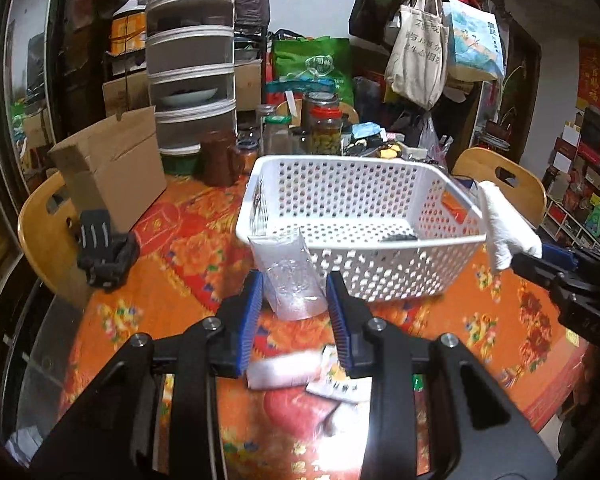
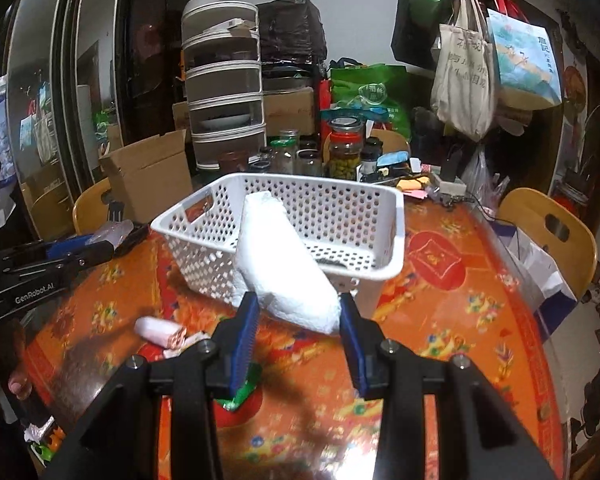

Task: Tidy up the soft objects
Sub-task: 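Carry the plastic bag and white cloth with both tools over the basket, then open the left tool to drop the bag while the right tool releases the cloth into the basket, then grasp the pink rolled towel with the left tool while the right tool grasps the cartoon snack packet, then lift the pink roll with the left tool while the right tool lifts the snack packet, then lower both tools into the basket and open them to release the roll and packet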

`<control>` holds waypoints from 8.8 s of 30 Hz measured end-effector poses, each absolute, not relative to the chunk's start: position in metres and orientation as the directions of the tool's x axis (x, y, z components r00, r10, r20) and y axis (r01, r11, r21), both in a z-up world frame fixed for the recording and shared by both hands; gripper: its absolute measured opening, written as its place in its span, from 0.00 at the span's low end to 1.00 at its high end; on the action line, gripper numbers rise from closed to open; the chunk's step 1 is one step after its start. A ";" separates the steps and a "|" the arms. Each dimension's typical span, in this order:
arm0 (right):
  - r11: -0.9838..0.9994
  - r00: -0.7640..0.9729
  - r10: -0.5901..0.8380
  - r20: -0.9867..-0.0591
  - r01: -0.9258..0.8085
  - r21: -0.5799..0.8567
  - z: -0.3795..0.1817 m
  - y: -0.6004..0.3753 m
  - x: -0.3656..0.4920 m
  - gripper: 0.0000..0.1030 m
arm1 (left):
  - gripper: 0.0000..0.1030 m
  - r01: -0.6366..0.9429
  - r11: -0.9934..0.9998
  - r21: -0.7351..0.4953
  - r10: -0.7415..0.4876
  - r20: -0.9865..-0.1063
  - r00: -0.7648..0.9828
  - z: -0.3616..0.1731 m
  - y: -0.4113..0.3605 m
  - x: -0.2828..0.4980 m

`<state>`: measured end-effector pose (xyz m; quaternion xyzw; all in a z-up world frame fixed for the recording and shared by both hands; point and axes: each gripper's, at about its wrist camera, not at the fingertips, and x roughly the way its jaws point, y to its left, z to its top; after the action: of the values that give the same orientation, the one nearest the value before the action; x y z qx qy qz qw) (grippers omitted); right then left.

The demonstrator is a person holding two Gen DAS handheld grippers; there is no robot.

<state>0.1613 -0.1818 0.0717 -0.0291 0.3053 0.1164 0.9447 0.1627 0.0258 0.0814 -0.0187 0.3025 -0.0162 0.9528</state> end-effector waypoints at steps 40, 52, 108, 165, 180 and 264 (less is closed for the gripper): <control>0.984 0.551 0.060 -0.832 -0.174 -0.045 0.020 -0.169 0.355 0.38 | 0.30 0.045 0.999 -0.008 -0.033 -0.811 0.584 0.030 -0.020 0.386; 0.983 0.572 0.091 -0.815 -0.181 -0.017 0.020 -0.166 0.351 0.60 | 0.75 0.036 0.999 -0.003 -0.025 -0.775 0.631 0.039 -0.013 0.374; 0.950 0.601 0.245 -0.761 -0.306 0.064 -0.026 -0.133 0.192 0.91 | 1.00 -0.057 0.988 -0.144 -0.083 -0.802 0.591 -0.054 0.057 0.203; 0.906 0.566 0.180 -0.804 -0.414 -0.089 -0.065 -0.047 0.209 0.18 | 0.71 -0.127 0.967 -0.221 -0.098 -0.783 0.615 -0.073 0.107 0.201; 0.919 0.647 0.271 -0.713 -0.394 -0.009 -0.031 -0.089 0.186 0.05 | 0.71 -0.081 0.981 -0.177 -0.082 -0.755 0.650 -0.055 0.081 0.191; 0.975 0.645 0.061 -0.762 -0.201 -0.092 0.041 -0.162 0.335 0.59 | 0.92 0.045 0.996 -0.073 -0.085 -0.796 0.599 0.039 -0.020 0.377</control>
<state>0.3349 -0.1617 0.0415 -0.0846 0.4152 0.0726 0.9029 0.3769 -0.0200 0.0390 -0.0225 0.4460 -0.0365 0.8940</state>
